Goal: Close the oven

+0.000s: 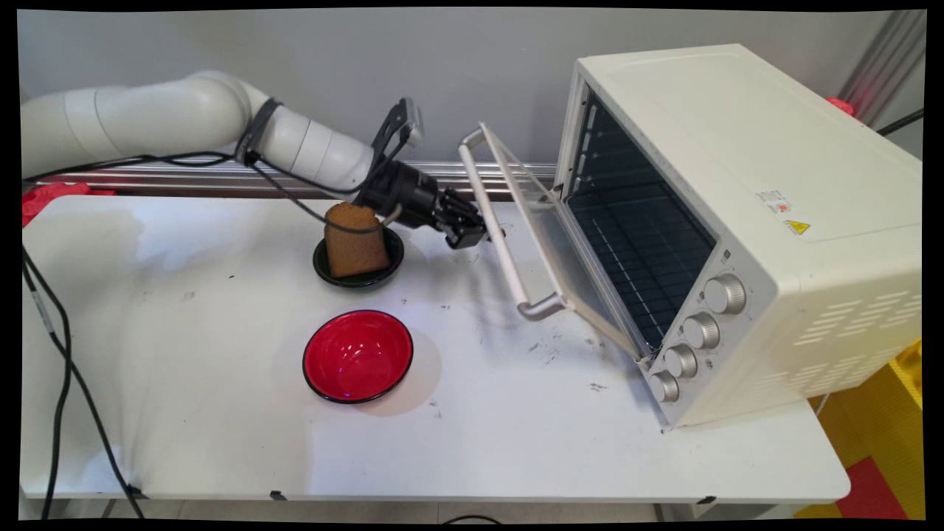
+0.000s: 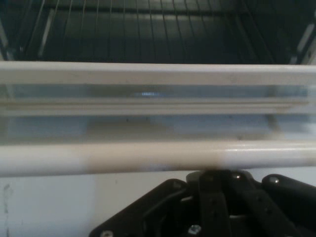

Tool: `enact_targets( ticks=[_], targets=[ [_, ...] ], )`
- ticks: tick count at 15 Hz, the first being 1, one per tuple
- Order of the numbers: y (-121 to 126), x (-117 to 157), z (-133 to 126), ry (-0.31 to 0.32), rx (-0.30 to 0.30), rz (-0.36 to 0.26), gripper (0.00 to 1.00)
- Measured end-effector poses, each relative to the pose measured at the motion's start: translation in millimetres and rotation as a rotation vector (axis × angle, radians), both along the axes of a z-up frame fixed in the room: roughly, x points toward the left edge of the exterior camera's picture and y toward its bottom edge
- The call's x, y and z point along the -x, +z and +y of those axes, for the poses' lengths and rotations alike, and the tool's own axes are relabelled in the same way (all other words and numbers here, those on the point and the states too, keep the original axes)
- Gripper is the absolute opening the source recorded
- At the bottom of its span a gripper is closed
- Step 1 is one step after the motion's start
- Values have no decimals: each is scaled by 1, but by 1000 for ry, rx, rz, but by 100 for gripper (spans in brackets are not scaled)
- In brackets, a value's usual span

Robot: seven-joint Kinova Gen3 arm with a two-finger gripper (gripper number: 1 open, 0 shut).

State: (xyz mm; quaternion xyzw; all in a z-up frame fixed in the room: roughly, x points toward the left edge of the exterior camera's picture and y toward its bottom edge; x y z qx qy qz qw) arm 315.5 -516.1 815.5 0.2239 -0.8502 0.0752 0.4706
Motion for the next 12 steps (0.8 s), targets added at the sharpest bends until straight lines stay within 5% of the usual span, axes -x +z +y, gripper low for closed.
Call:
enact_targets(
  ticks=[12],
  targets=[
    [53,18,-24,5,12,24,0]
  ],
)
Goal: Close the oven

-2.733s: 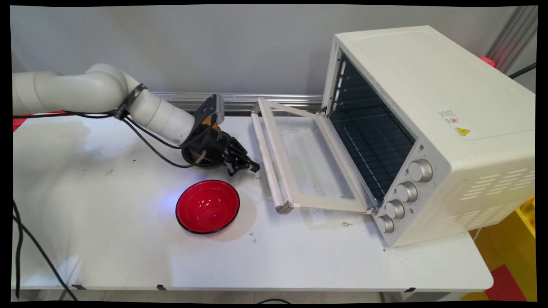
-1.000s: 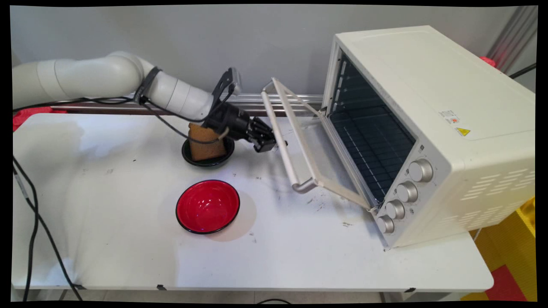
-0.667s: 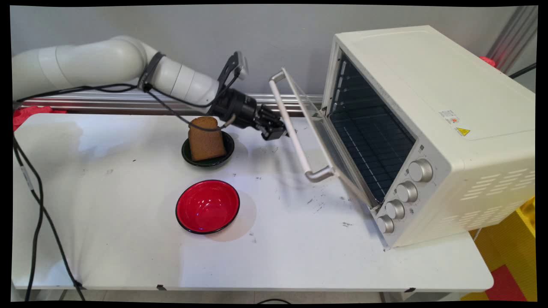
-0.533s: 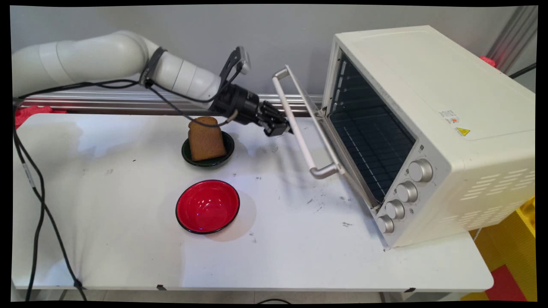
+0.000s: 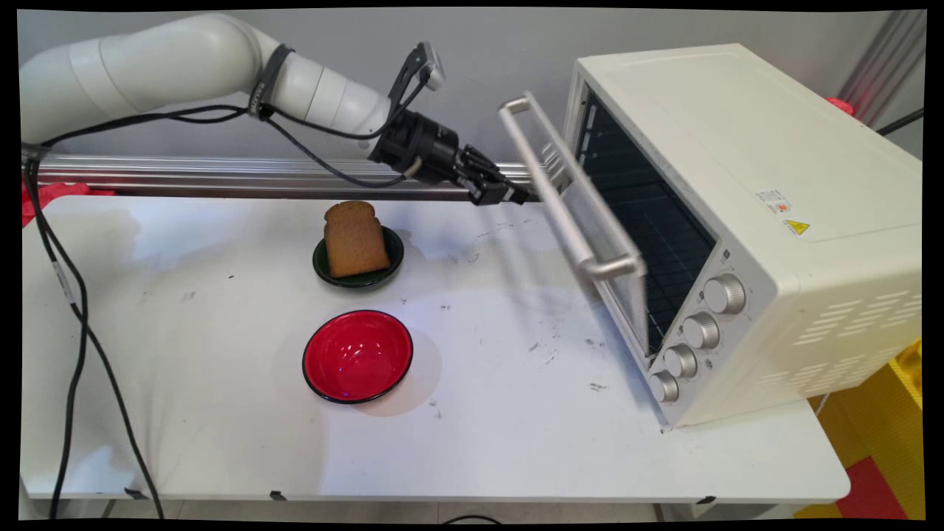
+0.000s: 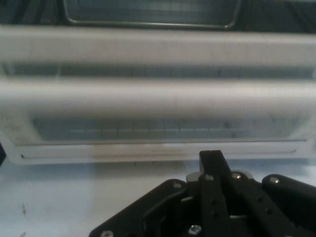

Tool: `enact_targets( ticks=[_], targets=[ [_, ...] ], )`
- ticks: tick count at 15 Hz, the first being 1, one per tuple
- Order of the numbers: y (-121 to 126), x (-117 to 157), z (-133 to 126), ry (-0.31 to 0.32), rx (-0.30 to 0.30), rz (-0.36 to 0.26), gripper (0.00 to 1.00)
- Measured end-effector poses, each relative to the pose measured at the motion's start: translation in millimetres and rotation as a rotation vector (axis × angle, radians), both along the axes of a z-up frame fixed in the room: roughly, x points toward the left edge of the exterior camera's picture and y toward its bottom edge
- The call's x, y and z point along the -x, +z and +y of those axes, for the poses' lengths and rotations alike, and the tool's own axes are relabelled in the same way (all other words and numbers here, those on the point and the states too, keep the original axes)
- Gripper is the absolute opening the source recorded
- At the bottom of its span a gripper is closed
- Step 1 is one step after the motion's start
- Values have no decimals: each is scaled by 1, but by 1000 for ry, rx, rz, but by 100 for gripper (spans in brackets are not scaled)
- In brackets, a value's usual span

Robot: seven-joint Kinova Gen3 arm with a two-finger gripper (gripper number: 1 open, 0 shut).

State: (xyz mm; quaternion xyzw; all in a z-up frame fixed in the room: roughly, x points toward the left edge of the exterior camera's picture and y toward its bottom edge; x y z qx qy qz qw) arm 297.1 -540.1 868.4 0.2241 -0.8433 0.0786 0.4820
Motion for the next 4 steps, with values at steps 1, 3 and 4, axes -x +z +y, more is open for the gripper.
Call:
enact_targets(
  ticks=[1,3,4],
  targets=[
    [3,1,-1,0,1,4,0],
    [11,3,-4,-2,4,15,0],
    [13,4,-5,-2,5,17,0]
  ],
)
